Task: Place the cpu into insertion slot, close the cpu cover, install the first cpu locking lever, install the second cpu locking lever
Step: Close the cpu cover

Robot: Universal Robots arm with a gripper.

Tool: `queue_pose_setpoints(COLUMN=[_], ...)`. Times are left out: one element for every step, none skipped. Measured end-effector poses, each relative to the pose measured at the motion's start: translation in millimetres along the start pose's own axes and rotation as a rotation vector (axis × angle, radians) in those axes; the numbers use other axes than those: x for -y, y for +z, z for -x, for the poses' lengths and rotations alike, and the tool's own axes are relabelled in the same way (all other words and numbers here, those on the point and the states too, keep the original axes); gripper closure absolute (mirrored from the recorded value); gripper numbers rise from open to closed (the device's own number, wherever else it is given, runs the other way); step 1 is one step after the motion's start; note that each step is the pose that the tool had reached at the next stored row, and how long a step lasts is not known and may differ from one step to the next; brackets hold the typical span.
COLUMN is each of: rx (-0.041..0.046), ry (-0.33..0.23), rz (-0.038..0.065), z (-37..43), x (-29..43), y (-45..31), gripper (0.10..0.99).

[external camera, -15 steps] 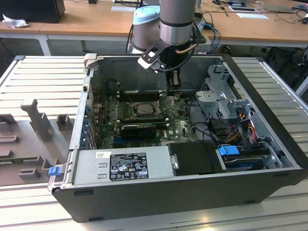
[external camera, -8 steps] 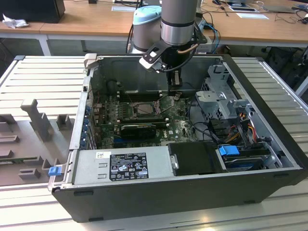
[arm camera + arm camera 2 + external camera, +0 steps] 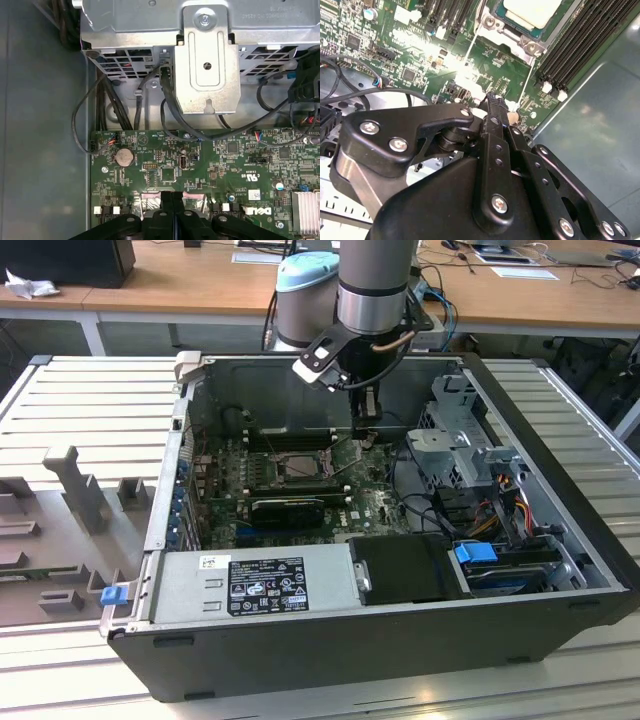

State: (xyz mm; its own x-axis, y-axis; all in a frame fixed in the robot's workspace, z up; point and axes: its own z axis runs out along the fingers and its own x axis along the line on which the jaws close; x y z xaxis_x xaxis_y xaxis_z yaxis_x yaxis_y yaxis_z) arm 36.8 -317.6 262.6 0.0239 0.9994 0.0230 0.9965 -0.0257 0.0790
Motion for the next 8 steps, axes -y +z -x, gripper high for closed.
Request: queue_pose_setpoints(rx=[0.0001, -0.0001, -0.0001, 0.0000, 0.0001, 0.0003, 0.0001, -0.0003], ry=[0.000, 0.000, 0.000, 0.000, 0.000, 0.000, 0.000, 0.000], rz=[0.000, 0.000, 0.000, 0.000, 0.000, 0.000, 0.000, 0.000], z=[0.0, -0.1, -0.1, -0.2, -0.2, -0.3, -0.3, -0.4], x=[-0.7, -1.2, -2.3, -4.5, -6.6, -8.4, -11.7, -13.7], y=[0.1, 0.4, 0.7, 1.4, 1.8, 2.2, 3.0, 3.8], gripper=[0.980, 0.980, 0.980, 0.980, 0.980, 0.980, 0.980, 0.980])
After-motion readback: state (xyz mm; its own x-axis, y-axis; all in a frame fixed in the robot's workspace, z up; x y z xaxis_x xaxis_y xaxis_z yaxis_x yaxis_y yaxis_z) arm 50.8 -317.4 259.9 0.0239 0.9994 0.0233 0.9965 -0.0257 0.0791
